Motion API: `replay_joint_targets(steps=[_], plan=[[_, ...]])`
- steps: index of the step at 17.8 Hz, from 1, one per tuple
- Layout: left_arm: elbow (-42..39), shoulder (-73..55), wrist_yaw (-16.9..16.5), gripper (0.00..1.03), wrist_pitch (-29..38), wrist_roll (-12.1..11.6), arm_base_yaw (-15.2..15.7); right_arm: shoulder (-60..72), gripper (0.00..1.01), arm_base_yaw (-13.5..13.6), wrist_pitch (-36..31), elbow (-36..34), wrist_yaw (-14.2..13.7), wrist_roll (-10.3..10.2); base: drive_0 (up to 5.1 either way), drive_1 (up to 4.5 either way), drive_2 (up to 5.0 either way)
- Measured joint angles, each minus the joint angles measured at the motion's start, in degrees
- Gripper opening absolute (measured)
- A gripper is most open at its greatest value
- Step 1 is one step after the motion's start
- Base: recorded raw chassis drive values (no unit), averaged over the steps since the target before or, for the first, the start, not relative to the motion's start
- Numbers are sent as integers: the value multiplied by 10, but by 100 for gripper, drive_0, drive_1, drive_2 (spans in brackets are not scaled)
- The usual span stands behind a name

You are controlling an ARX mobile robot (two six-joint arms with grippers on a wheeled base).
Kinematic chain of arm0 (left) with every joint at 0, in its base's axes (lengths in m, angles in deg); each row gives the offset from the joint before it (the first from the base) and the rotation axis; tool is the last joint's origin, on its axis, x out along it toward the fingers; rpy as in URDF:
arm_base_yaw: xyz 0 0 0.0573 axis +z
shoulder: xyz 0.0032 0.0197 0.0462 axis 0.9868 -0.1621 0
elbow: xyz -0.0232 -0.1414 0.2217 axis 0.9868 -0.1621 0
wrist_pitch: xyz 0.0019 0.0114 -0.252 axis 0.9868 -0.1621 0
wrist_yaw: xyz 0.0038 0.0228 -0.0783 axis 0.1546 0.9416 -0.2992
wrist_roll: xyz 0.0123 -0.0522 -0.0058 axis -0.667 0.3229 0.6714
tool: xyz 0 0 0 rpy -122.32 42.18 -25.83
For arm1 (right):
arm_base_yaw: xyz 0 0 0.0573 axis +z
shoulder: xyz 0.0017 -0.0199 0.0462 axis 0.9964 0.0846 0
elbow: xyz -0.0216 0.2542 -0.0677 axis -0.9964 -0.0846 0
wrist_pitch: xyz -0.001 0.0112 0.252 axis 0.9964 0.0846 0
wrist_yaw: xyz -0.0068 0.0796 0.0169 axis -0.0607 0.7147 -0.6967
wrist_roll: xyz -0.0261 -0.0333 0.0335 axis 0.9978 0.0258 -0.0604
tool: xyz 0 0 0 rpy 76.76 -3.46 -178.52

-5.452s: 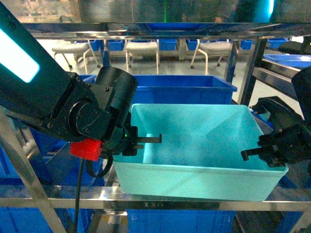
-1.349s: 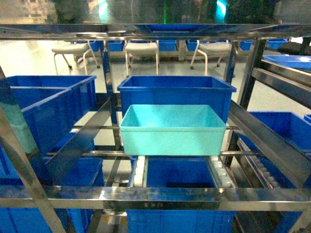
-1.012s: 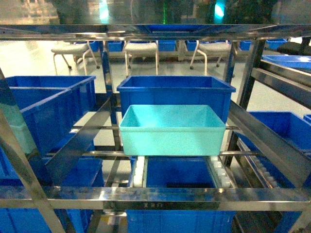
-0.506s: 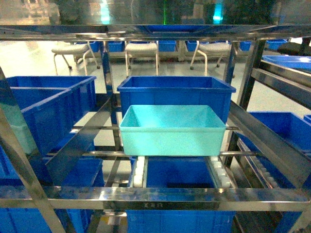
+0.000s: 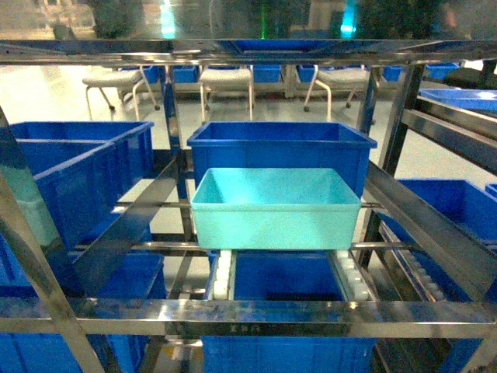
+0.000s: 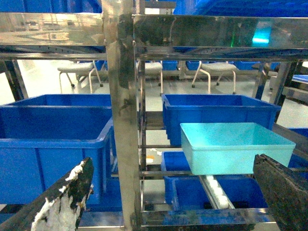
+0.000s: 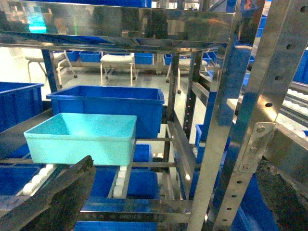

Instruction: Organize blue bins on left shelf correctly

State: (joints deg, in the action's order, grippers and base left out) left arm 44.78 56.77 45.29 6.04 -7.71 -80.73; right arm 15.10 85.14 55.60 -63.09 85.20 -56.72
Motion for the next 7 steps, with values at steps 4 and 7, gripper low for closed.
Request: replay_joint_targets(steps=[4,7], plan=[[0,0,0,98,0,0,0,0,98,0,0,0,0,0,0,0,0],[0,0,0,98,0,0,0,0,98,0,0,0,0,0,0,0,0]])
